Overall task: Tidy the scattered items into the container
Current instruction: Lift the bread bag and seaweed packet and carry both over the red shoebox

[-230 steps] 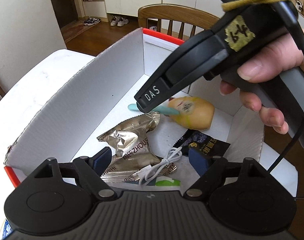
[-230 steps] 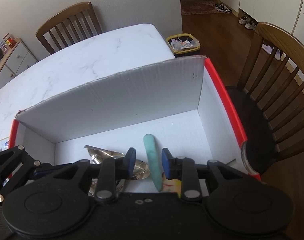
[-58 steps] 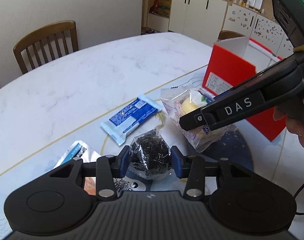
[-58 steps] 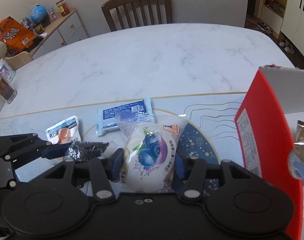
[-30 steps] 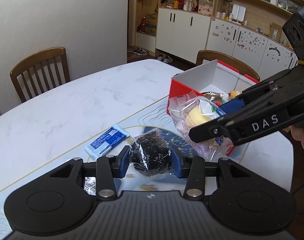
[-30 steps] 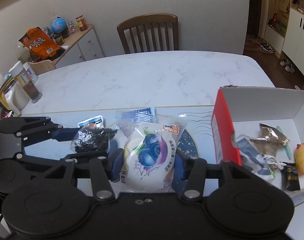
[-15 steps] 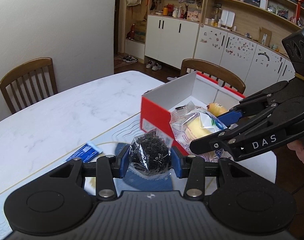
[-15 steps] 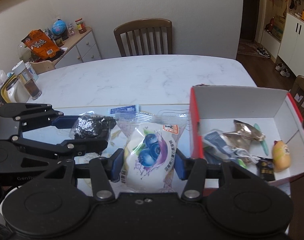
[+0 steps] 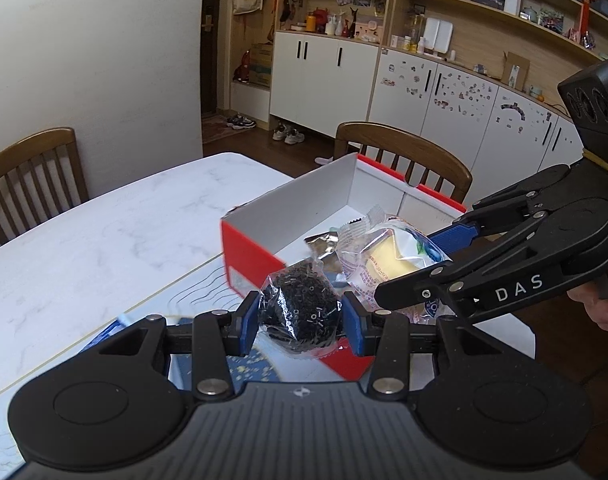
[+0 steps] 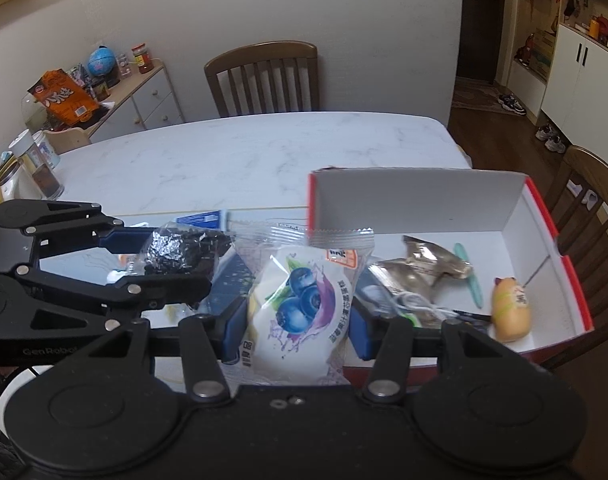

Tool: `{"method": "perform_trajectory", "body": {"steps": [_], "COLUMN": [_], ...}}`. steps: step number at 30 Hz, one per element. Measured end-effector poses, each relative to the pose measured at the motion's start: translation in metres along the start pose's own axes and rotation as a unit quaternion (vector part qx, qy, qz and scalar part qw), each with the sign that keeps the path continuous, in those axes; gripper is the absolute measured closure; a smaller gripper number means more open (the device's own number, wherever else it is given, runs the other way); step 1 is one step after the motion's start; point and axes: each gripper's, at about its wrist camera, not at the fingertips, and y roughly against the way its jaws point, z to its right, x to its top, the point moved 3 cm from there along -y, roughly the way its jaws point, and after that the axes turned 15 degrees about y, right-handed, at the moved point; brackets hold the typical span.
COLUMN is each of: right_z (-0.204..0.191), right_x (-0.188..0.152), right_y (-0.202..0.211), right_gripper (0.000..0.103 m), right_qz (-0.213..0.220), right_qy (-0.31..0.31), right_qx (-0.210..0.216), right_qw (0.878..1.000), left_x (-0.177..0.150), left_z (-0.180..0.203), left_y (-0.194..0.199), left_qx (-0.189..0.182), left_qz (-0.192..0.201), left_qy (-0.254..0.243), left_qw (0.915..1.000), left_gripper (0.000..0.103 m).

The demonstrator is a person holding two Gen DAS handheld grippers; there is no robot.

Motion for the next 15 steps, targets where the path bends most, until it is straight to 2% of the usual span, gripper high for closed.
{"method": "perform_trajectory", "body": {"steps": [15], "right_z": [0.069], "right_x": [-0.019], "right_y": [0.001], "right_gripper": [0.052], "right_qz": [-0.012], "right_qy": [-0.008], "right_qx": [-0.024], "right_qw": [1.000], "left_x": [0.018], "left_z": [0.043], "left_y": [-0.050], "left_qx": [-0.005], "left_qz": [-0.011], "left_qy": [-0.021], "left_qw": [0.9997], "left_gripper": [0.061]}}
